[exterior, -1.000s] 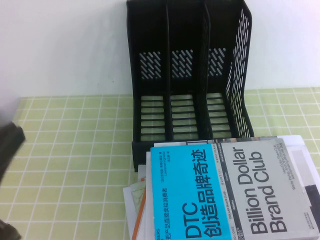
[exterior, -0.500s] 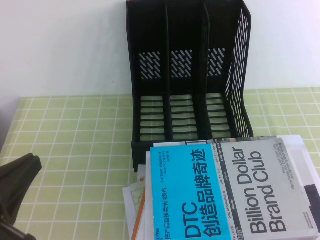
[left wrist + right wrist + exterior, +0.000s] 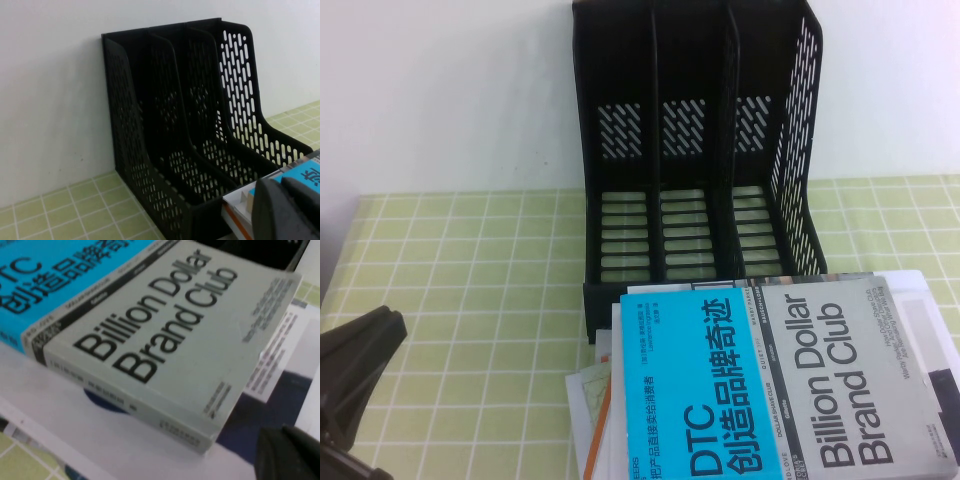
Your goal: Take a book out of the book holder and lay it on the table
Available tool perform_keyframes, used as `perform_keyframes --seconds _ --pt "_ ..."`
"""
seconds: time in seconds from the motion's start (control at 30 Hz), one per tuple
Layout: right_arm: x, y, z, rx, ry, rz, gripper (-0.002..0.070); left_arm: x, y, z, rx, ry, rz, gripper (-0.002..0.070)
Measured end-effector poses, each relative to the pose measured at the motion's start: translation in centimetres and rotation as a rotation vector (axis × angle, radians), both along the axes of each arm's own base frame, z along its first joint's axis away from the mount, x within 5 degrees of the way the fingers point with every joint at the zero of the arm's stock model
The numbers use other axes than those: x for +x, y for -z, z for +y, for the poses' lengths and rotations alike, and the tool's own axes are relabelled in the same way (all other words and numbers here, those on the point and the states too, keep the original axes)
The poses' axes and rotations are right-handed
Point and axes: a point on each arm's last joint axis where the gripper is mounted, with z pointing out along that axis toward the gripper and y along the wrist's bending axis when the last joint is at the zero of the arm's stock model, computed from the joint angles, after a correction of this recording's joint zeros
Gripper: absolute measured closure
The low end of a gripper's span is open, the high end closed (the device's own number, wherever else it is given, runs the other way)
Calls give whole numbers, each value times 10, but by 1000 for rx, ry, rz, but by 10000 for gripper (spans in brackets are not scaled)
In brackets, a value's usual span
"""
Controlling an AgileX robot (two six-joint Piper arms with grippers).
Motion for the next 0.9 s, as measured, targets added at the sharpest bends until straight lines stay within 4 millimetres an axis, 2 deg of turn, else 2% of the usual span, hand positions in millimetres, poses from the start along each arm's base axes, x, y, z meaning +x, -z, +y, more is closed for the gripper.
perform_keyframes --seconds 0.1,0.67,0.9 --pt "-2 15 0 7 3 40 678 0 0 0 -5 2 3 678" --pt "-2 12 2 59 -7 10 678 -8 6 -12 12 152 70 677" --pt "-2 12 2 60 -6 11 678 -11 32 -15 36 201 157 677"
